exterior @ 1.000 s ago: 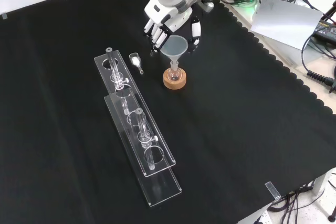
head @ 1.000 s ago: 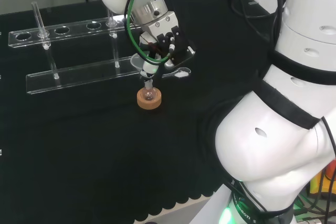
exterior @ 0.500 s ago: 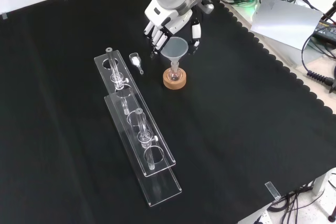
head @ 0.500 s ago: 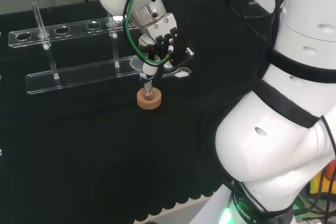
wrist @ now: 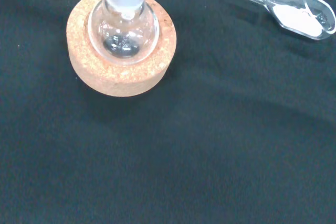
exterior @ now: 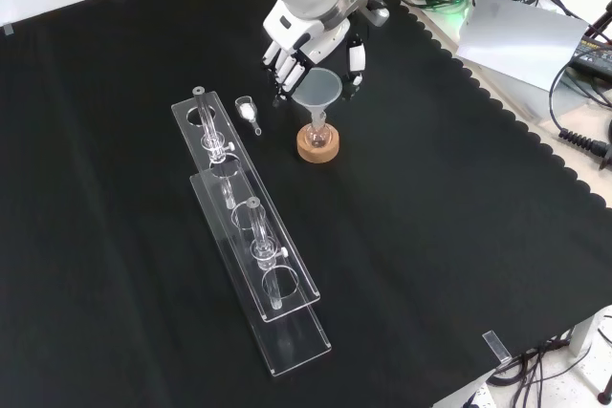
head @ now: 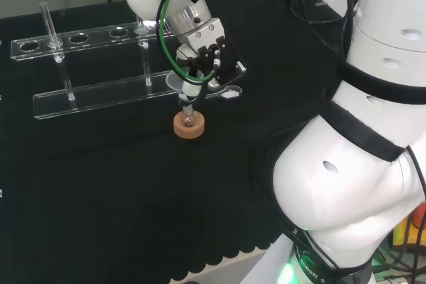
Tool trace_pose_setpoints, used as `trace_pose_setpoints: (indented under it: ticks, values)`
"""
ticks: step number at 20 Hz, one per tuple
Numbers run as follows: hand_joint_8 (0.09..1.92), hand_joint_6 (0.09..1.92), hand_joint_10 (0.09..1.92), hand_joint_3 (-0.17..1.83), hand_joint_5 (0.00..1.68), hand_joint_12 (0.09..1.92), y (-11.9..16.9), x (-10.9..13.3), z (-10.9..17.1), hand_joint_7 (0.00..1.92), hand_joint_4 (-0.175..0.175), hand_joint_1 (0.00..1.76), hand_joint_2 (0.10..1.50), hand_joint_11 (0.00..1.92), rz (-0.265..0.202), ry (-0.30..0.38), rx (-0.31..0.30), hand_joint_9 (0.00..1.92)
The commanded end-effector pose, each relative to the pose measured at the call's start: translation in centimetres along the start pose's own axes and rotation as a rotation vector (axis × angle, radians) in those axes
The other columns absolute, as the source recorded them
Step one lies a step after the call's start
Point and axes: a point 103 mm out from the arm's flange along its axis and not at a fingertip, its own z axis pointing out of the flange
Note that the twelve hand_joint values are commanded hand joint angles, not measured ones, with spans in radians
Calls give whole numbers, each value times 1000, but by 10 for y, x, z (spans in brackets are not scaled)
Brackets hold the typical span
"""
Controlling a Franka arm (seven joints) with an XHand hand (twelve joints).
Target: Place the funnel on the round-bottom flask.
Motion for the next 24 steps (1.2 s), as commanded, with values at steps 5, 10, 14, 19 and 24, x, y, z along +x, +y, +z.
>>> trace_pose_setpoints:
  ticks: [5, 10, 14, 19, 24]
  values:
    - [685, 87, 641, 648, 195, 1348, 1, -5, 5, 94, -39, 712, 623, 276, -12, 24, 22, 451]
    - [662, 87, 641, 637, 170, 1356, -3, -6, 5, 35, -39, 697, 611, 262, -12, 20, 8, 423]
    - [661, 87, 651, 606, 159, 1367, -13, -12, 0, 22, -39, 645, 597, 254, -7, 35, -69, 409]
    - [665, 87, 669, 526, 155, 1384, -30, -21, -9, 16, -38, 563, 596, 241, -13, 57, -184, 388]
    - [678, 87, 681, 452, 172, 1396, -44, -34, -22, 53, -40, 495, 615, 230, -8, 87, -262, 372]
